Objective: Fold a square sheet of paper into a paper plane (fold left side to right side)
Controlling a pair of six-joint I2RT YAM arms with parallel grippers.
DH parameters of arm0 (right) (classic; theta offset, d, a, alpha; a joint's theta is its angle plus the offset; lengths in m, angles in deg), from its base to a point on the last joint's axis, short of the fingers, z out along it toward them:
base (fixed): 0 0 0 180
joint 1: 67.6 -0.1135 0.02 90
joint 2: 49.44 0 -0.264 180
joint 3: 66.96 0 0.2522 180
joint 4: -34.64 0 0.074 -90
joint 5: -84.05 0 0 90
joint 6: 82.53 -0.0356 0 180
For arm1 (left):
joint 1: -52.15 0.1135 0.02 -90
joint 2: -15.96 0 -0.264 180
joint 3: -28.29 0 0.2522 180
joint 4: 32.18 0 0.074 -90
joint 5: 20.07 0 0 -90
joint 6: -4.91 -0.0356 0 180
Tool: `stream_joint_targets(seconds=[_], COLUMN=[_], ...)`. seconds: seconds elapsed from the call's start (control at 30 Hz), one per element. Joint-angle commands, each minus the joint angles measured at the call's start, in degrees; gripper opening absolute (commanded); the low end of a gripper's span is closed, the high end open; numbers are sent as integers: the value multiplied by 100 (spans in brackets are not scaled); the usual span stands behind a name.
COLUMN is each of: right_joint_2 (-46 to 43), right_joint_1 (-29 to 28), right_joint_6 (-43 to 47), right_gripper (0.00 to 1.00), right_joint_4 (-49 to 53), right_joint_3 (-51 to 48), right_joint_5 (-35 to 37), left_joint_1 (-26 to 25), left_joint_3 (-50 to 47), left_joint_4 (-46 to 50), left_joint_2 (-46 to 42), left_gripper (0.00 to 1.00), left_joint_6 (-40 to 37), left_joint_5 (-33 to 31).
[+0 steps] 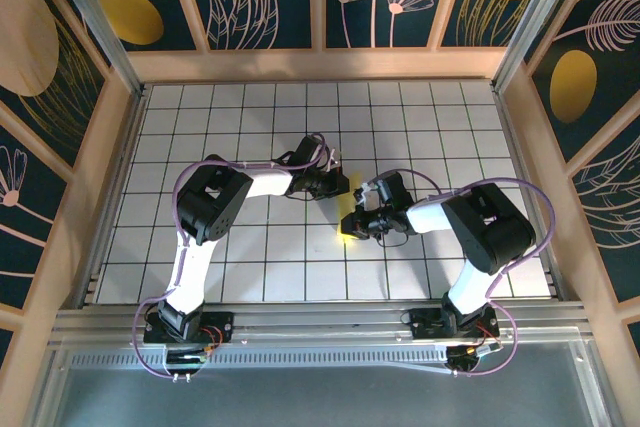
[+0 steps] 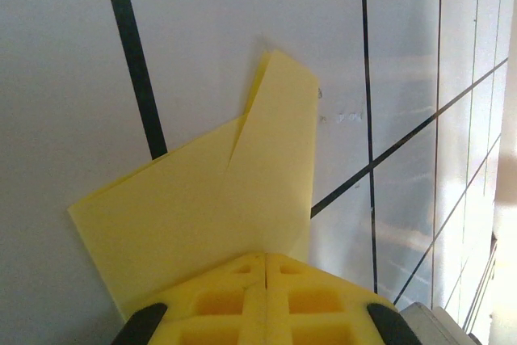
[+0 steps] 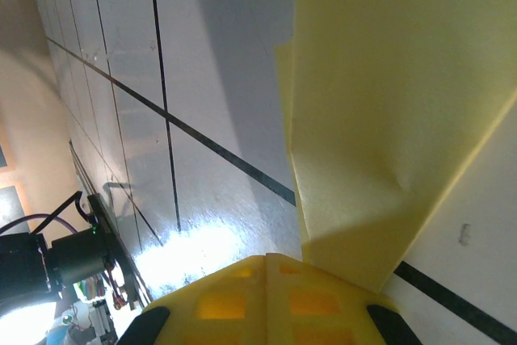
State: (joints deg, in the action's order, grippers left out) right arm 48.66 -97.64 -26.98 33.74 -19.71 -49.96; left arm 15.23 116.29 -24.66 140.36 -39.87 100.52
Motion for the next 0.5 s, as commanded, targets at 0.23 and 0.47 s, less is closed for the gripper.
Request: stream_joint_targets(seconds=[0.23, 0.47], right_joint_2=[-27, -91], right_joint_1=[-413, -586], right_joint_6=[3, -83], right_gripper=[0, 0], right_joint_4=[507, 534], right_joint_3=[-192, -339], right_joint_5=[191, 209], left_joint_1=[57, 71], left_joint_3=[-204, -194], left_joint_4=[668, 703], left_joint_2=[322, 383], left_gripper=[0, 0], left_joint_6=[-135, -152], left_joint_5=[-789, -835])
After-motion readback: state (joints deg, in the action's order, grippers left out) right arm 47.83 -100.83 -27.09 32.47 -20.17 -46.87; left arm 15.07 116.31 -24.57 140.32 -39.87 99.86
